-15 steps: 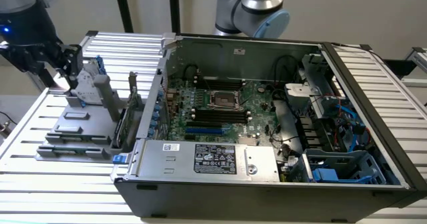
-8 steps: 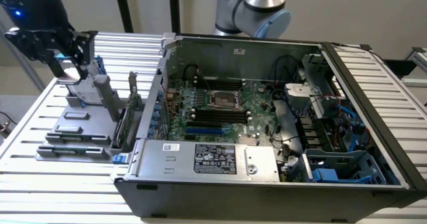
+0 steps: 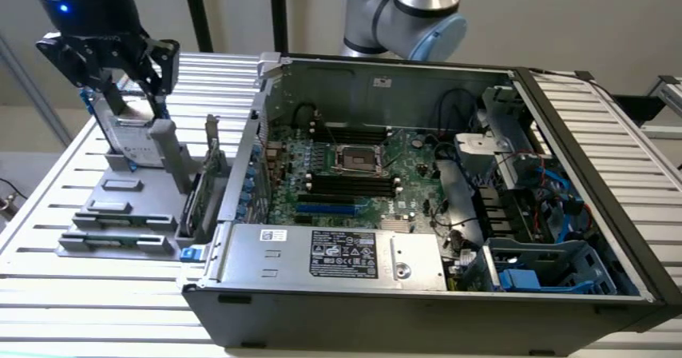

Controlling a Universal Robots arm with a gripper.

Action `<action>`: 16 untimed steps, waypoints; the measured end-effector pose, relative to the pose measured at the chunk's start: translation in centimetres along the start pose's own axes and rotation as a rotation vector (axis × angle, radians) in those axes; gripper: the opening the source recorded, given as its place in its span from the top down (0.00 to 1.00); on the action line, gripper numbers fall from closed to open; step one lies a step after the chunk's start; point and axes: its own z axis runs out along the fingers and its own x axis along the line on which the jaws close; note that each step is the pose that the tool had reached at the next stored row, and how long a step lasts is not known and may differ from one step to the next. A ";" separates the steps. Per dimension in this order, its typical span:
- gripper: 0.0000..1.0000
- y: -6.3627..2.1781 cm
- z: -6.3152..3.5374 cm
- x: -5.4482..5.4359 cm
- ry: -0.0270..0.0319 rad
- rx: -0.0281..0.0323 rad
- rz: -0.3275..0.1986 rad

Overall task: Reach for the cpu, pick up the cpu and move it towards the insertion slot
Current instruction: 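Pick up the cpu and move it towards the insertion slot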

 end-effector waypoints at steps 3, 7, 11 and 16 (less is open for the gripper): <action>0.46 0.05 -0.53 -1.4 0.0011 -0.0051 0.000; 0.46 0.11 -1.20 -3.2 0.0024 -0.0117 0.000; 0.46 0.17 -1.79 -5.0 0.0038 -0.0179 0.000; 0.46 0.23 -2.29 -7.2 0.0050 -0.0250 0.000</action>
